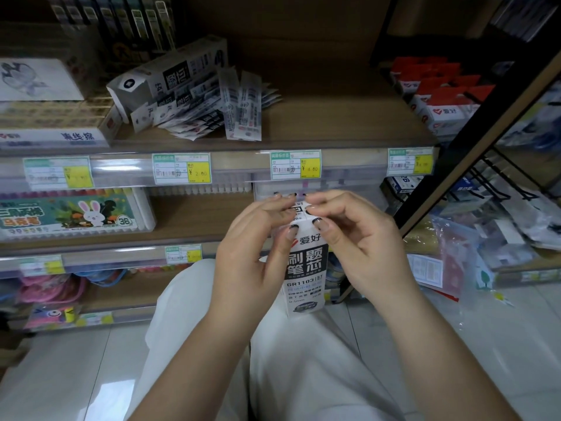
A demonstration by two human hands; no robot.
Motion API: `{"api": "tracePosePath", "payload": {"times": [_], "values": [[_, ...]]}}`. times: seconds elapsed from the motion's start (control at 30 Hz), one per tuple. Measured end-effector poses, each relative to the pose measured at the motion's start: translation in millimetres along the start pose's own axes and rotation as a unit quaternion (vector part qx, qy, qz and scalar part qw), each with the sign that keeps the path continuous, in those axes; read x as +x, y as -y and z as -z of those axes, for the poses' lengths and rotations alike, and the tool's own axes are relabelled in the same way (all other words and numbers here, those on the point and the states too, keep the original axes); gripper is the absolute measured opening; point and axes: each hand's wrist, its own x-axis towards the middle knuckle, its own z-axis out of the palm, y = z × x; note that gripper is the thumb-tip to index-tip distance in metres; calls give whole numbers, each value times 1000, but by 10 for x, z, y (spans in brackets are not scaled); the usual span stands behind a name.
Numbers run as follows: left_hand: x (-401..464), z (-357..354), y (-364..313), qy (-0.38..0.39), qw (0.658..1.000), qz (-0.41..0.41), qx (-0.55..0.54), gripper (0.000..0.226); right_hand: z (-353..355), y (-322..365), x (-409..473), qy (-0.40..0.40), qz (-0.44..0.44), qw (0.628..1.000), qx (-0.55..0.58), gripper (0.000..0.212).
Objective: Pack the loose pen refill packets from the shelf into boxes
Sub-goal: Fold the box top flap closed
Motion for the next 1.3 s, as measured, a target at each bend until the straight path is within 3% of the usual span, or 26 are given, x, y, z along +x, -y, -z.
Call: {"api": "tracePosePath", "payload": {"times": [0.2,0.4,0.7,0.97,1.13,1.3], "values": [[16,-26,-5,0,1000,25,-15,12,80,28,38,17,0,999,-36,12],[53,-53,-91,-42,967,159,-195,13,99,49,48,20,-6,999,-49,9],[-23,-65,-88,-22,992,77,-100,14,241,92,10,58,-44,997,24,17],[116,97,-17,35,968,135,-207,24,325,211,142,112,-61,992,1,23],[174,194,50,57,948,186,-253,26,256,331,252,134,-46,986,-90,23],[181,193,77,76,948,190,-245,30,236,357,329,158,13,970,-184,15]]}}
